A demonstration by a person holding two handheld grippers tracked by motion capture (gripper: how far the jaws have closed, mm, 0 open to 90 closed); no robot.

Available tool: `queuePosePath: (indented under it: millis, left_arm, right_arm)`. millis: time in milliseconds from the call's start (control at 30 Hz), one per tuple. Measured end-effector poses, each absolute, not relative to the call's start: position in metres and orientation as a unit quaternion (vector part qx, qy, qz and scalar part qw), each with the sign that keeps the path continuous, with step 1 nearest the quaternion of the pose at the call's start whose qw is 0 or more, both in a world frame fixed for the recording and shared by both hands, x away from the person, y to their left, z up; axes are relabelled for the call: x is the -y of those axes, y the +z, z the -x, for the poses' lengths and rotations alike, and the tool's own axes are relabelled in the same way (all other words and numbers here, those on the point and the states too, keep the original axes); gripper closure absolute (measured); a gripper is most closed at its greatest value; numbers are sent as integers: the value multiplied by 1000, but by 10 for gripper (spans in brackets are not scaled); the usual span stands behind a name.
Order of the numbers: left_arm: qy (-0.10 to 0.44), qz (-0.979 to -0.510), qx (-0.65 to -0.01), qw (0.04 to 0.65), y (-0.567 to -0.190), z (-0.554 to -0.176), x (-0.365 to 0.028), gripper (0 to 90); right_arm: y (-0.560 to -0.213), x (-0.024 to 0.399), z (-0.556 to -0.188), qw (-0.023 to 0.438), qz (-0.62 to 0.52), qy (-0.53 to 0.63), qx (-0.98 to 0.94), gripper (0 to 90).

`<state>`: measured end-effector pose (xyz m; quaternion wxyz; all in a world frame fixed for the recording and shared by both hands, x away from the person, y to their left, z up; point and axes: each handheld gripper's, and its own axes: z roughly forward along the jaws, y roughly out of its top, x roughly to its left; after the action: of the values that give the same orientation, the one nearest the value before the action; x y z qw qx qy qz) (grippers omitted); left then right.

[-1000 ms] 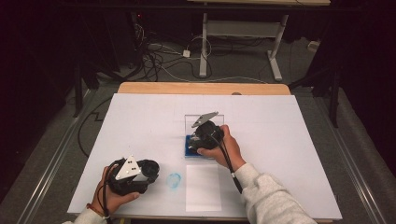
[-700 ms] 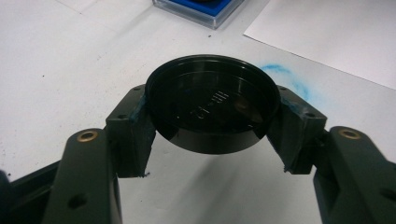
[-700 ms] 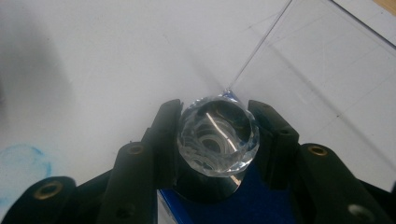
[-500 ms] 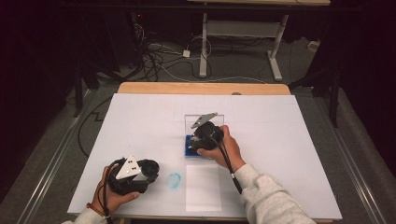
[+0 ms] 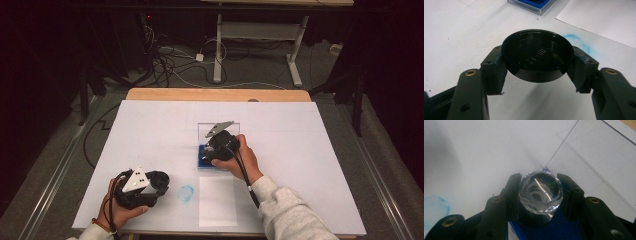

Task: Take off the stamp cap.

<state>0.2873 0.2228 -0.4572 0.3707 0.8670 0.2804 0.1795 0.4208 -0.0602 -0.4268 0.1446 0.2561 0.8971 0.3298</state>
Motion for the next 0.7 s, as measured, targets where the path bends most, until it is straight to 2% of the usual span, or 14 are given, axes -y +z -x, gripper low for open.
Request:
queuePosePath:
  millis: [700]
  left_arm:
    - [173,-866,-283,374,-458,-287,-224,370]
  right_arm:
    - [-427,64,-421,145,-250,335,-897,574]
